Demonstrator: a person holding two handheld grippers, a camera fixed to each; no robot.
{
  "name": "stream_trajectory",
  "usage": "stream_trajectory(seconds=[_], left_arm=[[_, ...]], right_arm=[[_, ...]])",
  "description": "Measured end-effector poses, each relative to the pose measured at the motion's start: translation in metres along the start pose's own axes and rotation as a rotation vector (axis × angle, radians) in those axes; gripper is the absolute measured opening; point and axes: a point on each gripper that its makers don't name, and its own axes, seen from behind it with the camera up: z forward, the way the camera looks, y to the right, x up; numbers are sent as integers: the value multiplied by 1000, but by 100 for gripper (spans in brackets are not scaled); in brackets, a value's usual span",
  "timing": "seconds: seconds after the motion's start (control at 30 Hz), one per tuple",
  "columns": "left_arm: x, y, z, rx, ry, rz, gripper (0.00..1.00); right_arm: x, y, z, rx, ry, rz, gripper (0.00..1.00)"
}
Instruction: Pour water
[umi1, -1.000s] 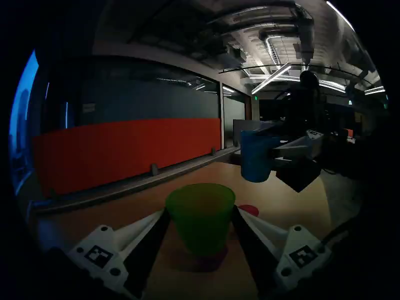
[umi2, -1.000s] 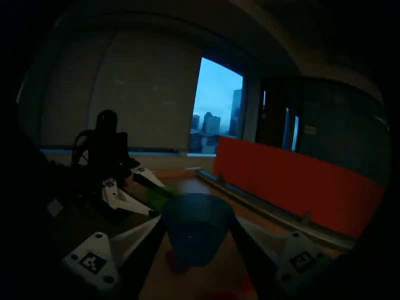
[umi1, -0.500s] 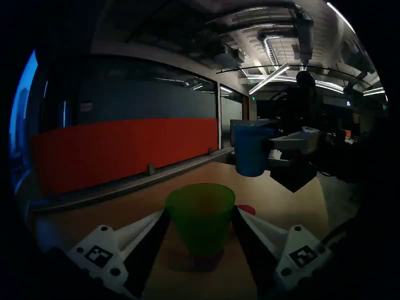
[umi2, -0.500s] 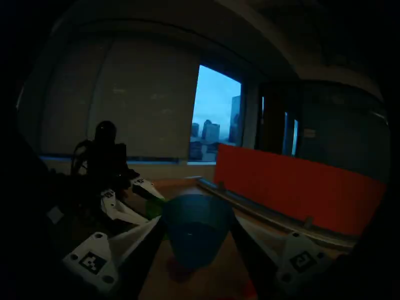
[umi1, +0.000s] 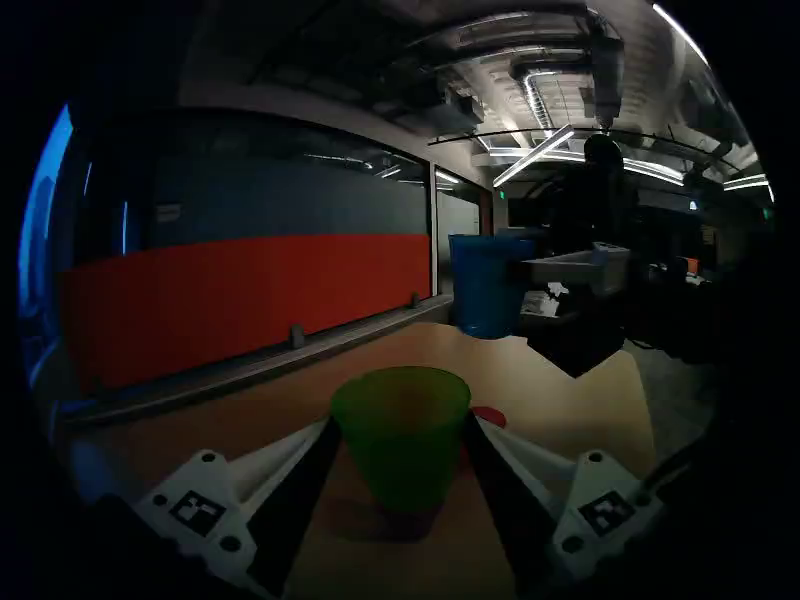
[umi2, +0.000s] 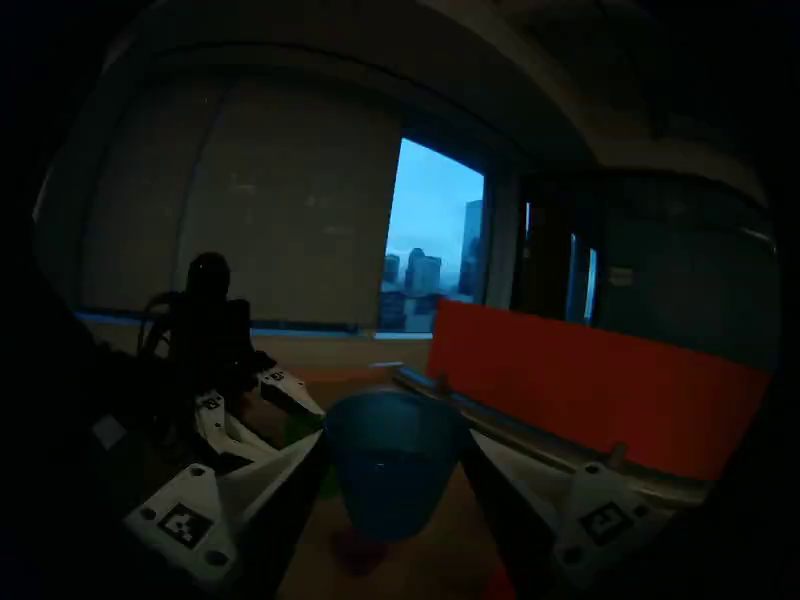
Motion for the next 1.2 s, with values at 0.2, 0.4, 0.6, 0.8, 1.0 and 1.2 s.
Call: stream_trajectory(seconds=[0.2,0.4,0.6,0.8,1.0,1.2], left_arm=[[-1,3,-1,-7,-1,-5,86],[-6,9,-1,-20,-4,-11,86],[-8,15,-1,-34,-7,-5,86],[-8,20,-1,-47,-2,-6,86],[-10,25,-2,-57,1,1,86],[-8,31,-1,-71,7,11,86]], right_arm=[[6,6,4,-10,13,-37,91],[12,7,8,0,13,-77,91],[22,7,12,7,20,-123,91],[24,7,16,14,13,-180,91],[28,6,20,22,5,-237,91],[31,5,24,33,-1,-281,91]])
